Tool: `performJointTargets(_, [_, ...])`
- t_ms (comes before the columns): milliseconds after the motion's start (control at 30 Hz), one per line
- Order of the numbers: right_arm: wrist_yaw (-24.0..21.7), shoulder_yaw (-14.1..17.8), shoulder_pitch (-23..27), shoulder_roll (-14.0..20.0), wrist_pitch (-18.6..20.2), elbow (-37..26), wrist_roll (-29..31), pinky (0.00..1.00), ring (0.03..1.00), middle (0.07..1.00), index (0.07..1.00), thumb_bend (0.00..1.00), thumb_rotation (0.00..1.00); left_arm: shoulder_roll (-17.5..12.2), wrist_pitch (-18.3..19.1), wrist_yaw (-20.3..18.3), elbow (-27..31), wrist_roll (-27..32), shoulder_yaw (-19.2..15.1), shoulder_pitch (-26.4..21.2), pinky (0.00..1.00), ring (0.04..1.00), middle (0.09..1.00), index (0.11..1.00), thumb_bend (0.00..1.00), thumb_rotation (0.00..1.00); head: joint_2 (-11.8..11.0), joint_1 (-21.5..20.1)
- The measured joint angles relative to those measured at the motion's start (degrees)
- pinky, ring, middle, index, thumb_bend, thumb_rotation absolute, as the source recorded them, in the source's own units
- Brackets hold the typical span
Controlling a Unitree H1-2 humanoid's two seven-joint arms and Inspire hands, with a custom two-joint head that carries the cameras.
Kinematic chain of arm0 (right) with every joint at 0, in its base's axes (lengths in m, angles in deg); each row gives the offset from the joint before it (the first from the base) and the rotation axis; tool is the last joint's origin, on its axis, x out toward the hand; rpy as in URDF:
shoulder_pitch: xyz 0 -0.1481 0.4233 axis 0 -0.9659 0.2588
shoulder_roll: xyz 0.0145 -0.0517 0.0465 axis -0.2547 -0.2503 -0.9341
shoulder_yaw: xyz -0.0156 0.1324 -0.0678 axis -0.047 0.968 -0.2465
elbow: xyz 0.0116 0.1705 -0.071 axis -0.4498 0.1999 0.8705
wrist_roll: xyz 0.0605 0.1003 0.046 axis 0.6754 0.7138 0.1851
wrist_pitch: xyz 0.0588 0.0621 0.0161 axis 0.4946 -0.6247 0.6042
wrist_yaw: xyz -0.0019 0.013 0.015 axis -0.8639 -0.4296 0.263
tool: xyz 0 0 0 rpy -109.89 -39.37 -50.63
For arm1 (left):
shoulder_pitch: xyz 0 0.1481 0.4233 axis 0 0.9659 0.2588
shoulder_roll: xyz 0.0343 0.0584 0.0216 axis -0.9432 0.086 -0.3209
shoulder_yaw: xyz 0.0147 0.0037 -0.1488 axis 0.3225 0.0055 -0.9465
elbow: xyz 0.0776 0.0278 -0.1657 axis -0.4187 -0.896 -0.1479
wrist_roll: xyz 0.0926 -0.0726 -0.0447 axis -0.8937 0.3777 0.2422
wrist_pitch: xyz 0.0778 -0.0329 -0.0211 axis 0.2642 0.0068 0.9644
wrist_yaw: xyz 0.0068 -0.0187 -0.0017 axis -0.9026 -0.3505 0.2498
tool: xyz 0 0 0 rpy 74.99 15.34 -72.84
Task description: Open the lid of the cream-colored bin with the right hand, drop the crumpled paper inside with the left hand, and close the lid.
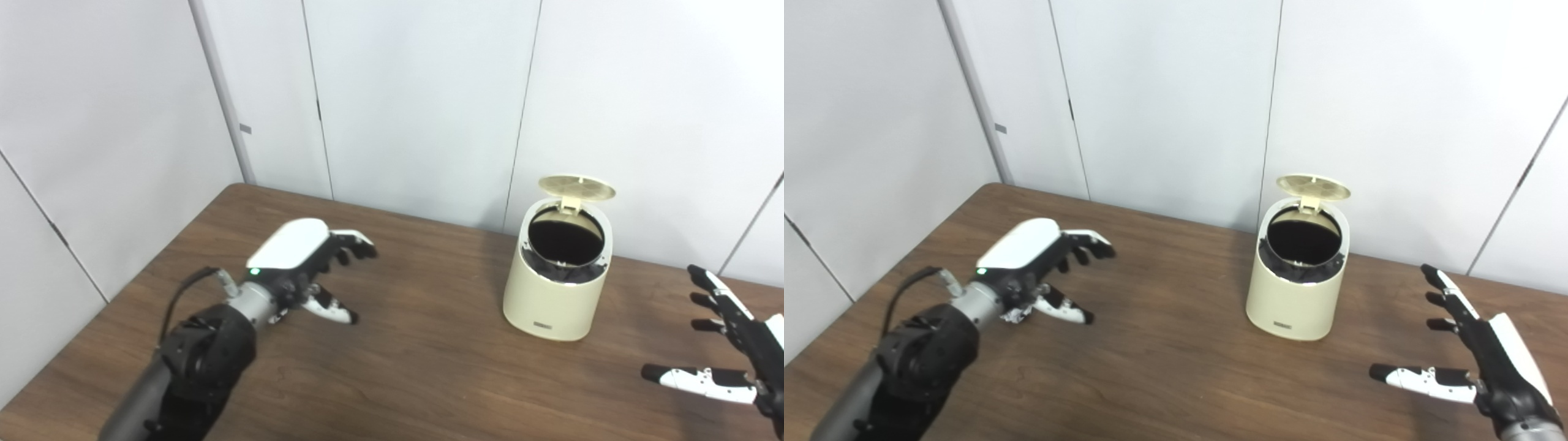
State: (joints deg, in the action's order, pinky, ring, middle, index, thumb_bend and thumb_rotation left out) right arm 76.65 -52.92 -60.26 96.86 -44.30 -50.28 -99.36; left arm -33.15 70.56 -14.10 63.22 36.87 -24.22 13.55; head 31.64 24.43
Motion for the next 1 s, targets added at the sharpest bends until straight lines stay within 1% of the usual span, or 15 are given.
performJointTargets(67, [0.00, -0.24, 0.12, 0.00, 0.00, 0.00, -0.69, 0.71, 0.871, 0.941, 0.946, 0.84, 0.26, -0.29, -0.36, 0.53, -1.51, -0.48, -1.33, 1.21, 0.60, 0.711, 0.757, 0.755, 0.83, 0.00, 0.26, 0.00])
performJointTargets(133, [-0.01, -0.26, 0.11, 0.00, -0.01, 0.00, -0.89, 0.71, 0.869, 0.940, 0.944, 0.85, 0.24, -1.27, -0.65, 0.65, -3.20, -2.06, -1.55, 2.49, 0.62, 0.733, 0.778, 0.771, 0.82, 0.00, 0.26, 0.00])
performJointTargets(233, [-0.01, -0.25, 0.11, 0.01, -0.04, 0.02, -0.90, 0.69, 0.862, 0.937, 0.944, 0.85, 0.26, -2.76, -2.27, 1.44, -5.50, -3.44, -2.04, 3.58, 0.60, 0.708, 0.760, 0.756, 0.85, 0.00, 0.35, 0.09])
performJointTargets(367, [-0.01, -0.25, 0.12, 0.01, -0.04, 0.03, -0.90, 0.71, 0.876, 0.942, 0.945, 0.85, 0.25, -4.04, -3.40, 2.20, -7.97, -4.10, -3.05, 3.58, 0.65, 0.741, 0.771, 0.758, 0.85, 0.00, 0.44, 0.09])
performJointTargets(433, [-0.01, -0.20, 0.12, 0.01, -0.04, 0.05, -0.74, 0.72, 0.878, 0.941, 0.945, 0.85, 0.24, -4.38, -3.28, 1.71, -8.14, -4.17, -3.16, 3.57, 0.69, 0.772, 0.788, 0.763, 0.85, 0.00, 0.44, 0.09])
performJointTargets(500, [-0.01, -0.13, 0.14, -0.02, -0.04, 0.06, -0.34, 0.74, 0.887, 0.945, 0.954, 0.85, 0.23, -4.94, -3.22, 1.08, -8.36, -4.25, -3.05, 3.54, 0.70, 0.782, 0.792, 0.762, 0.85, 0.00, 0.44, 0.09])
performJointTargets(667, [-0.02, 0.45, 0.16, -0.04, -0.02, 0.28, 0.94, 0.76, 0.893, 0.954, 0.967, 0.85, 0.20, -6.08, -3.30, 0.14, -10.41, -5.33, -2.74, 3.35, 0.69, 0.785, 0.784, 0.750, 0.88, 0.00, 0.53, 0.00])
performJointTargets(767, [-0.02, 0.44, 0.20, -0.13, -0.01, 0.28, 1.28, 0.76, 0.895, 0.957, 0.966, 0.85, 0.20, -6.19, -4.65, 0.64, -12.15, -5.35, -2.72, 3.36, 0.69, 0.779, 0.777, 0.743, 0.89, 0.00, 0.53, -0.09])
performJointTargets(833, [-0.02, 0.43, 0.19, -0.08, -0.02, 0.28, 1.29, 0.75, 0.891, 0.950, 0.964, 0.85, 0.22, -6.20, -5.89, 1.93, -13.68, -5.38, -2.72, 3.42, 0.65, 0.755, 0.761, 0.730, 0.92, 0.00, 0.53, -0.09])
performJointTargets(933, [-0.01, 0.29, 0.19, -0.08, -0.04, 0.28, 1.10, 0.73, 0.886, 0.945, 0.959, 0.85, 0.23, -6.19, -8.03, 3.93, -15.42, -5.59, -2.67, 3.42, 0.63, 0.741, 0.760, 0.729, 0.92, 0.00, 0.61, 0.00])
performJointTargets(1000, [-0.01, 0.28, 0.19, -0.07, -0.12, 0.31, 1.03, 0.73, 0.892, 0.948, 0.959, 0.85, 0.23, -6.18, -8.39, 4.27, -15.66, -6.36, -2.53, 3.42, 0.62, 0.733, 0.759, 0.729, 0.91, 0.00, 0.79, 0.00])
